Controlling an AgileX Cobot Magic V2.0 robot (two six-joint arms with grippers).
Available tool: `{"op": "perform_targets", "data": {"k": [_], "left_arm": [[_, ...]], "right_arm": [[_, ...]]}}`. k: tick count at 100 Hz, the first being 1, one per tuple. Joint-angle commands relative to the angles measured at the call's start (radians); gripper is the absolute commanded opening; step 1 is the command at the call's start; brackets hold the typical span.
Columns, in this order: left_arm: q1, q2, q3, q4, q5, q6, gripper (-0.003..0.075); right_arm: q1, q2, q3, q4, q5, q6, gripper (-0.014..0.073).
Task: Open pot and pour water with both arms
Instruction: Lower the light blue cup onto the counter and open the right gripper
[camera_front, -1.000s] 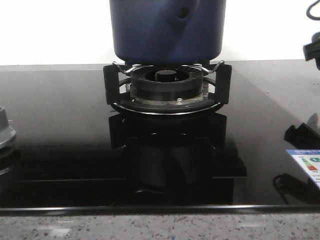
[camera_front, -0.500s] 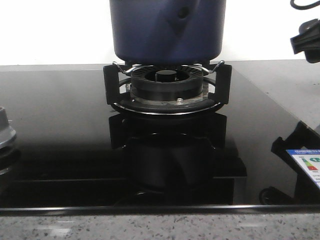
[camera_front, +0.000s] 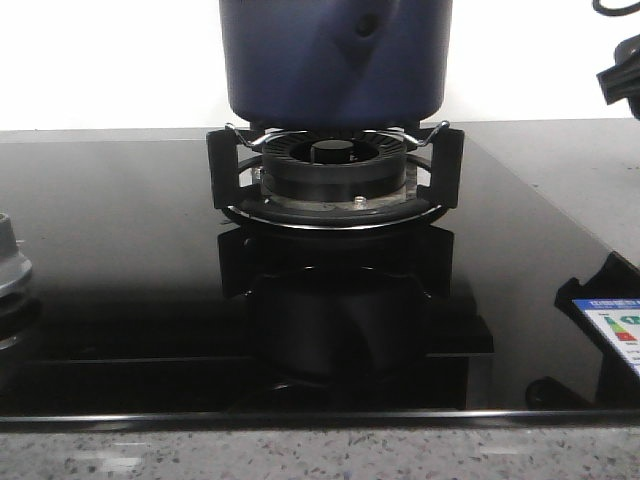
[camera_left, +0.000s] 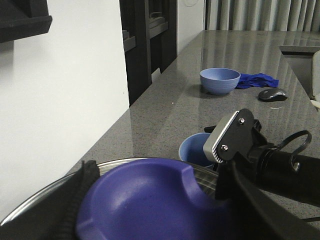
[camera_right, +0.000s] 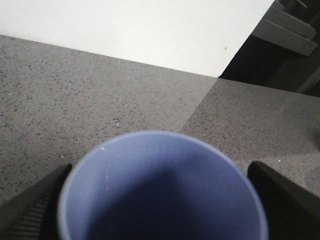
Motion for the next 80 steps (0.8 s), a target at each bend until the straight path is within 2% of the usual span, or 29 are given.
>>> {"op": "perform_targets", "data": {"k": [1,61,70,75,80], "left_arm": [[-0.009,-0.043,-0.041,-0.092,0.014,0.001,0.0251],[-0.009,-0.043,-0.041,-0.092,0.016,0.001,0.0251],[-0.009,-0.043,-0.041,-0.092,0.016,0.001,0.0251],[-0.009,-0.043,-0.041,-0.092,0.016,0.001,0.0251],[-0.009,-0.043,-0.041,-0.092,0.016,0.001,0.0251]], "right_arm": [[0.000,-0.048,-0.019,-0.070,0.068,-0.016,0.0628],[0.000,-0.145,-0.019,-0.115,0.060,-0.068,0.0624],[0.006,-0.179,-0.019,-0.109,0.060,-0.073,0.0566],[0.008,-0.203,-0.019,-0.098,0.062,-0.081,0.0494],[0.011,-0.235,-0.019,-0.071,0.060,-0.083,0.0379]]}}
